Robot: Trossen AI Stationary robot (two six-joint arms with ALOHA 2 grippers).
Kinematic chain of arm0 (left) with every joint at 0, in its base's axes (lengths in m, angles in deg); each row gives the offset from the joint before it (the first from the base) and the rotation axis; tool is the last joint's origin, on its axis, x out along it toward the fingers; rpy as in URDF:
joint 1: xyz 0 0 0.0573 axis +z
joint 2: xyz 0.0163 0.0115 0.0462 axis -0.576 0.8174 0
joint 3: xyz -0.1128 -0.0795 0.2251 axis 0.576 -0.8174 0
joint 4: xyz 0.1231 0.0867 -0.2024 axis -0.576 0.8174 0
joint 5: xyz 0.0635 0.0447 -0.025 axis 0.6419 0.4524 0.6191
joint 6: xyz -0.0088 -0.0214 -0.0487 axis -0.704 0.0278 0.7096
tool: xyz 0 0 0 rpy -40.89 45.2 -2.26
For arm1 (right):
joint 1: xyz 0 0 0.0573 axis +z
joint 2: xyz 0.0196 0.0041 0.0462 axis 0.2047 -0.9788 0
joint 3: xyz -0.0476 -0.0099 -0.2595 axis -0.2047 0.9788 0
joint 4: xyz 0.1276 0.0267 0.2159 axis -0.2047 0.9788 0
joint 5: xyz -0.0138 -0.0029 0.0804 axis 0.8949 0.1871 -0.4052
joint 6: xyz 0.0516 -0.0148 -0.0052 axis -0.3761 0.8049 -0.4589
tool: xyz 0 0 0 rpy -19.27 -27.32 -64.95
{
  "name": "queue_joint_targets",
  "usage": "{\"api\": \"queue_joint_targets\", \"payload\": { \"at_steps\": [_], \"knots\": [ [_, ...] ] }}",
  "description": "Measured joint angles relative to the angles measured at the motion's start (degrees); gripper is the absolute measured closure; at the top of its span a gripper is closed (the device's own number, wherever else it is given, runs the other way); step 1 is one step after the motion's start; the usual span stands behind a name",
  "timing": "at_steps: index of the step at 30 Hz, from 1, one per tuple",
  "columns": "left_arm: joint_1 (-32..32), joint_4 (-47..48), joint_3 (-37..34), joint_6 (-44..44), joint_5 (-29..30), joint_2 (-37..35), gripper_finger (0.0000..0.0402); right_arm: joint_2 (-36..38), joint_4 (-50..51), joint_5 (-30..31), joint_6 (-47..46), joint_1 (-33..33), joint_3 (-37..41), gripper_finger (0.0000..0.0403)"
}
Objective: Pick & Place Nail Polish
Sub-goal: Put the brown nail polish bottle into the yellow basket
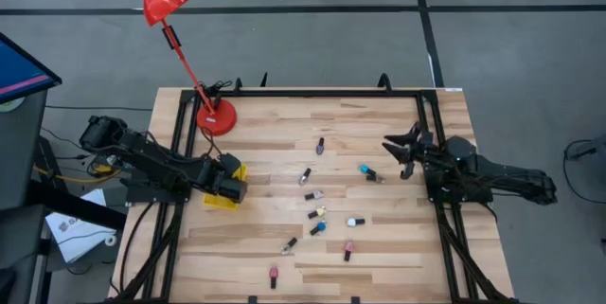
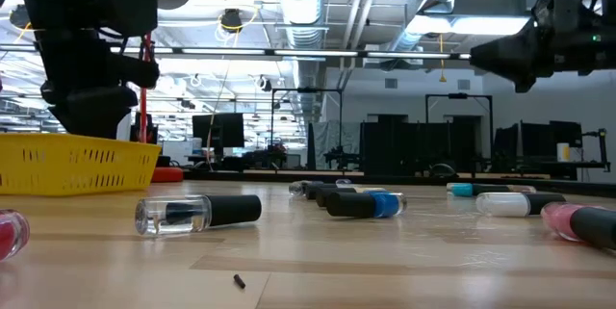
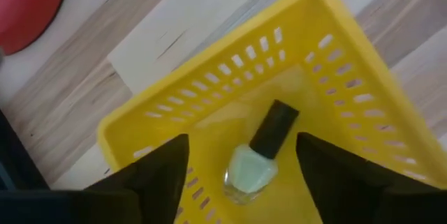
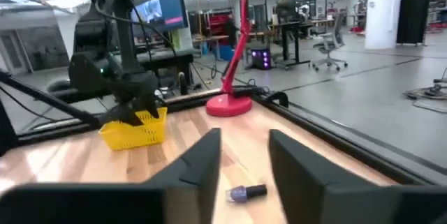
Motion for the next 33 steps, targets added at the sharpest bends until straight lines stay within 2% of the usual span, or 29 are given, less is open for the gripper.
{"api": "queue_joint_targets", "payload": {
  "at_steps": [3,7,13,17,24,27,33],
  "knots": [
    [0.0,-0.4,1.3,-2.2,0.4,0.0,0.0121,-1.7,1.8,2.0,-1.1,-0.9,-3.8,0.0239],
    [0.0,-0.7,3.2,-5.8,1.2,0.0,0.0117,-6.9,9.3,5.9,-2.7,-1.9,-9.4,0.0213],
    [0.0,-1.2,6.1,-12.3,1.4,0.0,0.0117,-20.0,16.5,6.6,-6.5,-2.5,-14.4,0.0216],
    [-0.5,-2.6,7.1,-15.5,2.1,-2.5,0.0117,-29.5,19.8,6.5,-7.7,-2.2,-15.4,0.0221],
    [-2.0,-2.8,7.2,-15.9,5.4,-12.7,0.0117,-45.8,19.1,6.4,-7.8,-0.6,-18.6,0.0207],
    [-2.2,-3.7,7.2,-18.1,5.5,-18.0,0.0117,-49.9,19.5,6.4,-7.4,0.5,-21.0,0.0195],
    [-5.1,-12.7,7.2,-27.8,6.0,-31.2,0.0117,-55.4,29.7,6.4,-9.0,3.7,-27.9,0.0187]
  ]
}}
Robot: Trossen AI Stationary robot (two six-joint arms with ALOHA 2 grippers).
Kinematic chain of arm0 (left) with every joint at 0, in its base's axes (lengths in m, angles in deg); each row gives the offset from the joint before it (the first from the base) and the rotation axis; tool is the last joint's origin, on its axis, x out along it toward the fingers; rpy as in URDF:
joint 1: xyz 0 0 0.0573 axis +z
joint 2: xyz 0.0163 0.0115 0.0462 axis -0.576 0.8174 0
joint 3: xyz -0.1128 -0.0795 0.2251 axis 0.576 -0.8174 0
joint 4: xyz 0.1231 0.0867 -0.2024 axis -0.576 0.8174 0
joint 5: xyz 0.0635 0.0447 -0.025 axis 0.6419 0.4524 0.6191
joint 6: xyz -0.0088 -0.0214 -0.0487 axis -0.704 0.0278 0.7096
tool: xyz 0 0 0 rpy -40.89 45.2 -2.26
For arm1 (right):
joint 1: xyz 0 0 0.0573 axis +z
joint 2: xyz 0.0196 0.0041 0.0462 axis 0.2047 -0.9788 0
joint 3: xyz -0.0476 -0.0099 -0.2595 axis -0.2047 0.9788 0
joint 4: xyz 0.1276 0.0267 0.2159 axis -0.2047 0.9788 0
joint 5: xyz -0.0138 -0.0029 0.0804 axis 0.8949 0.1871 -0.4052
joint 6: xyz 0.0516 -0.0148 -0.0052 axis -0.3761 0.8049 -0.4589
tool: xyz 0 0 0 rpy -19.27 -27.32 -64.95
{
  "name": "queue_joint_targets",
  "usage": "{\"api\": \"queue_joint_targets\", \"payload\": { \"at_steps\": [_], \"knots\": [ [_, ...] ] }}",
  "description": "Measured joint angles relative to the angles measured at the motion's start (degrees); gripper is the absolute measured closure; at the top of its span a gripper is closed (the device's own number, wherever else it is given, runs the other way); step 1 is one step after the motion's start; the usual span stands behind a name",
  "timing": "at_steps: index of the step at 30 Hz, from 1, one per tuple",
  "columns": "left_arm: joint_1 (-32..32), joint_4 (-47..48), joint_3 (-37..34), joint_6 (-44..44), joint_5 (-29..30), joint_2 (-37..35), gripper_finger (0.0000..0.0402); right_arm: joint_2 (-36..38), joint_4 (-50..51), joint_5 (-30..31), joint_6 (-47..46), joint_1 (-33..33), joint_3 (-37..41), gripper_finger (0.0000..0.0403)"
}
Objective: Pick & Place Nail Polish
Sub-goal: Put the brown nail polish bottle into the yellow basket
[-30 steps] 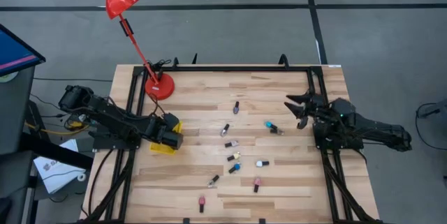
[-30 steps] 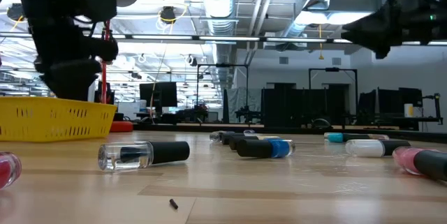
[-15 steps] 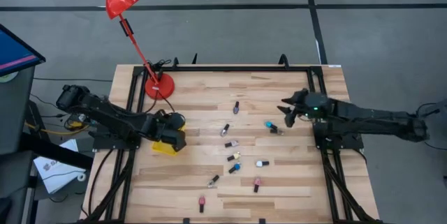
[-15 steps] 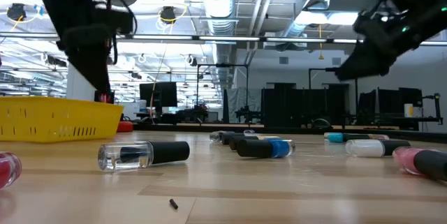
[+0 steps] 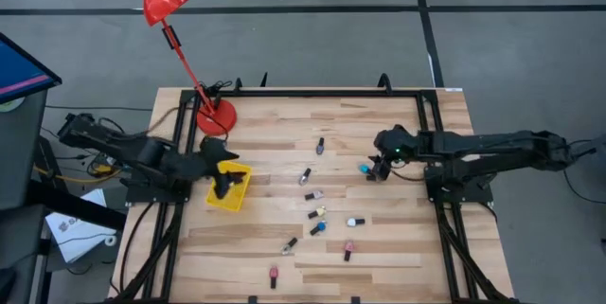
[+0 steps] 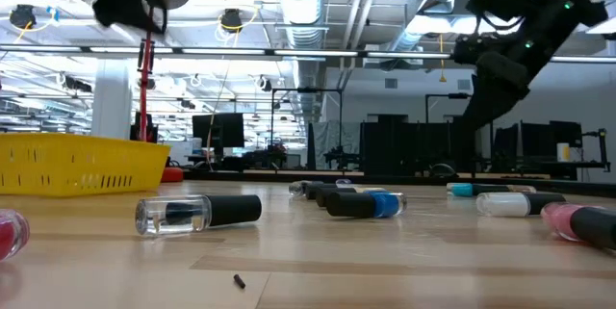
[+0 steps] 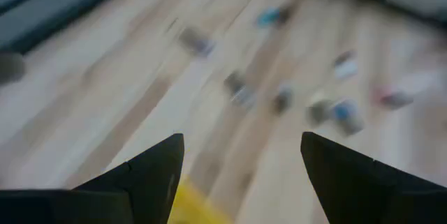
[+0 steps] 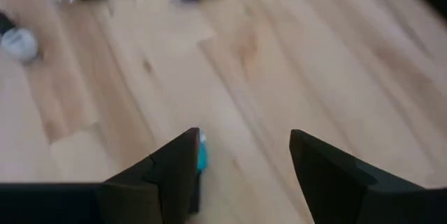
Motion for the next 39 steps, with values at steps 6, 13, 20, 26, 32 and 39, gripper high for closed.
{"api": "queue_joint_targets", "payload": {
  "at_steps": [6,13,20,26,32,39],
  "knots": [
    [-5.5,-8.8,0.0,-12.0,2.2,-9.1,0.0117,-5.0,7.3,0.0,-6.5,6.0,-2.5,0.019],
    [-8.2,-9.0,0.0,-16.5,5.6,-11.6,0.0117,-11.3,13.7,-0.4,-13.0,11.8,-2.5,0.0183],
    [-8.2,-9.0,-1.1,-16.5,5.3,-10.6,0.0117,-14.7,13.0,-1.1,-11.9,13.8,-2.5,0.0167],
    [-8.2,-9.4,-2.8,-16.4,4.7,-10.3,0.0117,-18.5,10.3,-1.1,-7.8,13.4,-2.5,0.0166],
    [-8.1,-10.4,-3.4,-16.1,4.0,-10.3,0.0117,-23.5,9.0,-1.0,-4.7,12.0,-2.8,0.0167],
    [-8.1,-11.2,-3.4,-15.9,3.9,-10.3,0.0117,-24.1,7.8,-3.2,-2.1,11.9,-2.7,0.0177]
  ]
}}
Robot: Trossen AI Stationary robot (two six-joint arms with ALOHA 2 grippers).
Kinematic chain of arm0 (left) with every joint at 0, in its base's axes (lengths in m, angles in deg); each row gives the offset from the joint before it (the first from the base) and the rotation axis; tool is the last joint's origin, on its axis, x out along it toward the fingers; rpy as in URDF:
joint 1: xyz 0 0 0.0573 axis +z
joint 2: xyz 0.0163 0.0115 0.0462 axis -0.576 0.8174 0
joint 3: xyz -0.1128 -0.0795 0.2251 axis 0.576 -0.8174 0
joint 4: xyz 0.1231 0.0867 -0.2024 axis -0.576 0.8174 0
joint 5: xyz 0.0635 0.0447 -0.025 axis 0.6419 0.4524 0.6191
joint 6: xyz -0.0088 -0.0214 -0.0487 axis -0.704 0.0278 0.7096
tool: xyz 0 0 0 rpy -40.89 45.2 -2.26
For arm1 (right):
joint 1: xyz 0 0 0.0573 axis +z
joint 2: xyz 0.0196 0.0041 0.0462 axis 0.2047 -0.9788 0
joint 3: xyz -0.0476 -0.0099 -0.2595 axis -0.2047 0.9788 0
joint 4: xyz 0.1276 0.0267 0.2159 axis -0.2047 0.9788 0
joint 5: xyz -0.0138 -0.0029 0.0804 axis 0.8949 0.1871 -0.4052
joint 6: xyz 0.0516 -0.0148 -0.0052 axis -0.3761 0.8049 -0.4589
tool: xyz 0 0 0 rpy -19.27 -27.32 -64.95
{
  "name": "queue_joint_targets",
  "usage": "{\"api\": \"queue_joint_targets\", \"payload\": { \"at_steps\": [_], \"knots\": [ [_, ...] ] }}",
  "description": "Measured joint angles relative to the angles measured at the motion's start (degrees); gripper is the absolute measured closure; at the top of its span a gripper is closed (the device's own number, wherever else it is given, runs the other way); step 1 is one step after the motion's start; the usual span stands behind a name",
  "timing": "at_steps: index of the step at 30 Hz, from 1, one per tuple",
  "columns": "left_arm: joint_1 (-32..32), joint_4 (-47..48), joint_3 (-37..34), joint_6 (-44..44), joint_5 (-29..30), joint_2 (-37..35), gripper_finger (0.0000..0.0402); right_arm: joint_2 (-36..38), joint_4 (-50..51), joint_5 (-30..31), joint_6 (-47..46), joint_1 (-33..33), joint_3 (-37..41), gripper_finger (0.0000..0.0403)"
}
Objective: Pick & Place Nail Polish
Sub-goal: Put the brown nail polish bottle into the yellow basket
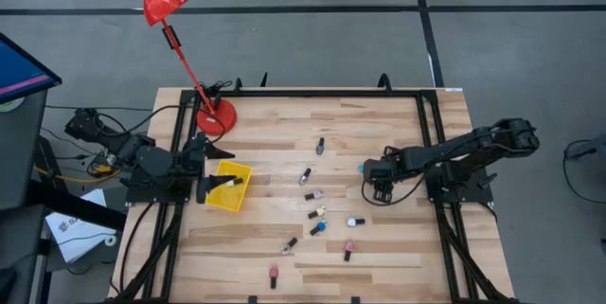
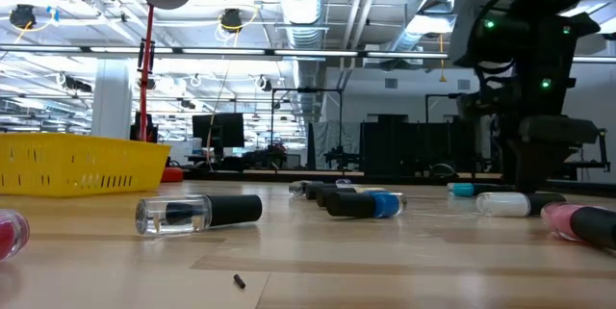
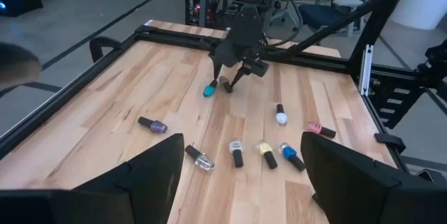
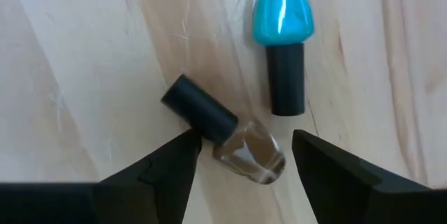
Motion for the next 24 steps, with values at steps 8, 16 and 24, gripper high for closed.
{"api": "queue_joint_targets", "payload": {
  "at_steps": [8,16,24],
  "knots": [
    [0.0,-0.4,0.0,0.0,0.0,0.0,0.0117,1.8,-0.2,-0.9,0.0,0.1,0.2,0.0258],
    [0.0,-0.4,0.0,1.0,-0.8,0.0,0.0117,1.7,-0.8,-3.9,0.2,0.4,-1.1,0.0255],
    [0.0,-0.9,0.0,1.1,-1.4,0.0,0.0117,1.8,0.1,-2.8,3.4,1.9,-5.3,0.0164]
  ]
}}
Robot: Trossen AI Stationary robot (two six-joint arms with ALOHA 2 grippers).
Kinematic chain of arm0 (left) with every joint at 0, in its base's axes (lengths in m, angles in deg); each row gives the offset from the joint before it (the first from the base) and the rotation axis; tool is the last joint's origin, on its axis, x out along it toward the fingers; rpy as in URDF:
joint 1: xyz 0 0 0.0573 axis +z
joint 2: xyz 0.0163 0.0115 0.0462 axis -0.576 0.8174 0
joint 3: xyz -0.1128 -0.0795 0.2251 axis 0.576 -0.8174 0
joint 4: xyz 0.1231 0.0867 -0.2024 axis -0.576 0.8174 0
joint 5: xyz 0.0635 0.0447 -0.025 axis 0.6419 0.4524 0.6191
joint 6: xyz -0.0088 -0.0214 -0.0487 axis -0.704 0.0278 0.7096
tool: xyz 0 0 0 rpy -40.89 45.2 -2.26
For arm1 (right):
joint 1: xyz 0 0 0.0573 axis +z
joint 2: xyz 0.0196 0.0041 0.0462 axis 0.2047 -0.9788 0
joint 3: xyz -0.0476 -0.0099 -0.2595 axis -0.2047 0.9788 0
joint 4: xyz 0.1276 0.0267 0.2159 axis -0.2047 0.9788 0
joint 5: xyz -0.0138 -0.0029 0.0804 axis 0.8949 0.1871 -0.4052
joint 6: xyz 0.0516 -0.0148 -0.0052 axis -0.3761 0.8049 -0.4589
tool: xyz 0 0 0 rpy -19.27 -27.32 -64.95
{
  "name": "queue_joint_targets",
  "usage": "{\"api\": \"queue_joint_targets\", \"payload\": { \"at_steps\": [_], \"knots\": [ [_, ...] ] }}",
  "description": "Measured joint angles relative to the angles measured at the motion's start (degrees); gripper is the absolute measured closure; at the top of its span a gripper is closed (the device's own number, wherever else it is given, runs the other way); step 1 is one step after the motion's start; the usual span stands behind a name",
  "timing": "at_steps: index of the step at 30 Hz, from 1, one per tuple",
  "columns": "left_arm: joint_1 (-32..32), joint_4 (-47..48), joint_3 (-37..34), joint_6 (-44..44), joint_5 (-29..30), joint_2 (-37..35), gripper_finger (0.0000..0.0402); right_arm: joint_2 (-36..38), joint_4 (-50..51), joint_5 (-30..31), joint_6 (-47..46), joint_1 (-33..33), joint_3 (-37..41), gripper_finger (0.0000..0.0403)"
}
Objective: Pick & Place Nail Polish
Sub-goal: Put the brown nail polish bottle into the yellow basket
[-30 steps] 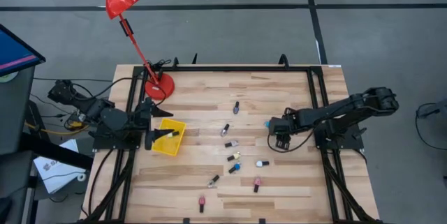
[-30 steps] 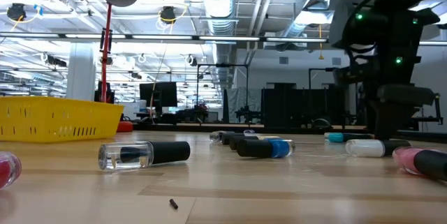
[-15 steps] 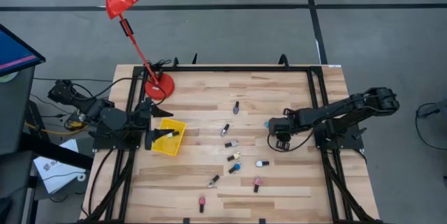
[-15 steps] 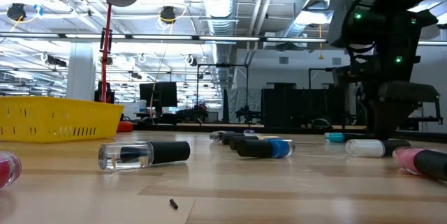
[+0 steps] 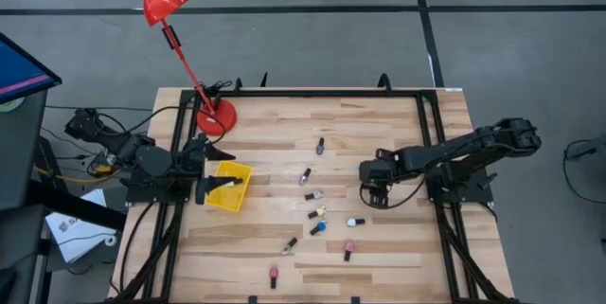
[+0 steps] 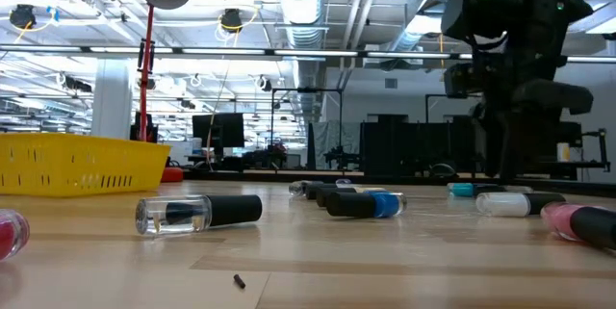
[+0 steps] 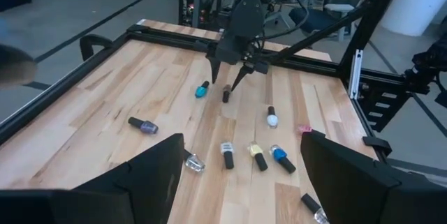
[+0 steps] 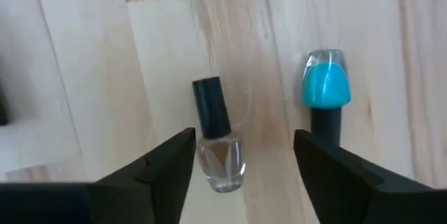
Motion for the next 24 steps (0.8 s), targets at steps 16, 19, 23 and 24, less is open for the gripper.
{"api": "queue_joint_targets", "payload": {
  "at_steps": [16,19,23,24],
  "knots": [
    [0.0,-0.4,0.0,0.0,0.0,0.0,0.0117,-8.8,-1.6,-4.3,6.9,0.0,-0.4,0.0159],
    [0.0,-0.4,0.0,0.0,0.0,0.0,0.0117,-10.4,-1.2,-4.4,7.0,0.0,-0.8,0.0163],
    [0.0,-0.4,0.0,0.0,0.1,0.0,0.0117,-9.6,-1.8,-4.8,6.7,0.0,-0.4,0.0206],
    [0.0,-0.4,0.0,0.0,0.1,0.0,0.0117,-9.0,-2.0,-4.8,6.6,0.0,-0.2,0.0224]
  ]
}}
